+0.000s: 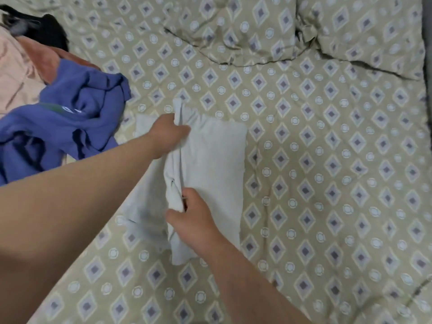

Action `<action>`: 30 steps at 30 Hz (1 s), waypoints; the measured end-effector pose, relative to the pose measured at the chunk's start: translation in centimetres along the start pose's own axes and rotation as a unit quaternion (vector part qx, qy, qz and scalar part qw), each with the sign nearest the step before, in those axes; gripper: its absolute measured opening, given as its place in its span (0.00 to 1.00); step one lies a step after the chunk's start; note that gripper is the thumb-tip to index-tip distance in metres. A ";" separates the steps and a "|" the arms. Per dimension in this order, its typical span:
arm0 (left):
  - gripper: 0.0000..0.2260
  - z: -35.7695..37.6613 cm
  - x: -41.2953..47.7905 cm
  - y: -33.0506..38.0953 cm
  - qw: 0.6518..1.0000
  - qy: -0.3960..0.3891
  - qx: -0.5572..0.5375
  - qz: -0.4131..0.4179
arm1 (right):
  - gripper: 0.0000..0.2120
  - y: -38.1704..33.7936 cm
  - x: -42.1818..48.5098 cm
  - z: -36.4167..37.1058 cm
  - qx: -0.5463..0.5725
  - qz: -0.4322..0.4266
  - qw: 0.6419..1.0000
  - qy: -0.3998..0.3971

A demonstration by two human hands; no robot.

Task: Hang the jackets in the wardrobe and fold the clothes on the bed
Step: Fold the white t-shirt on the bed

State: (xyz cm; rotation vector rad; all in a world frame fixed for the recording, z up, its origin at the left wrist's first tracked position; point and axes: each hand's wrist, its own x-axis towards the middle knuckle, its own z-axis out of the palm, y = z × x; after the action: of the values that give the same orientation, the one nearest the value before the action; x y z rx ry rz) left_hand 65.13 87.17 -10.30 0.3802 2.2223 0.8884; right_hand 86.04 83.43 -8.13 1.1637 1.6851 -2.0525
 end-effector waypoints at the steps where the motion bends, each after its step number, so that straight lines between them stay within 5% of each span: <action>1: 0.05 -1.5 0.2 -1.0 1.000 0.009 0.005 0.000 | 0.07 -0.5 0.8 1.7 -0.002 -0.006 1.000 -0.006; 5: 0.10 -5.6 0.4 -4.0 0.996 0.091 -0.013 -0.010 | 0.07 -2.5 3.2 7.5 -0.024 0.005 0.999 -0.038; 8: 0.12 -6.8 -1.2 -7.6 0.979 0.176 -0.088 -0.051 | 0.21 -1.4 3.0 8.5 -0.087 0.002 0.991 -0.097; 11: 0.12 -5.9 -5.6 -12.2 0.970 0.184 -0.117 -0.111 | 0.12 1.3 1.7 4.4 -0.063 -0.028 0.995 0.077; 13: 0.15 -4.5 -9.3 -14.2 0.970 0.148 -0.101 -0.163 | 0.11 3.6 0.9 0.6 -0.070 0.000 0.963 0.261; 15: 0.19 -3.1 -12.1 -15.3 0.970 0.093 -0.110 -0.197 | 0.12 5.5 0.3 -2.3 -0.066 0.068 0.934 0.345; 19: 0.17 -2.0 -14.0 -17.4 0.932 0.030 -0.251 -0.261 | 0.08 7.6 0.0 -3.3 0.033 0.185 0.959 0.213; 23: 0.12 -1.6 -15.1 -17.9 0.863 -0.004 -0.374 -0.340 | 0.10 8.4 0.1 -4.3 0.149 0.201 0.955 0.159; 30: 0.11 0.9 -20.3 -17.9 0.837 -0.035 -0.375 -0.398 | 0.12 11.0 -4.8 -6.4 0.218 0.252 0.939 0.086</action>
State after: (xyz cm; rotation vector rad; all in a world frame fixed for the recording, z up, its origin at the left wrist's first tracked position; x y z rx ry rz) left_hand 79.97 64.69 -13.01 -0.8129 1.5274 1.1151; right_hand 98.82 84.50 -12.79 1.7376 0.8564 -2.0660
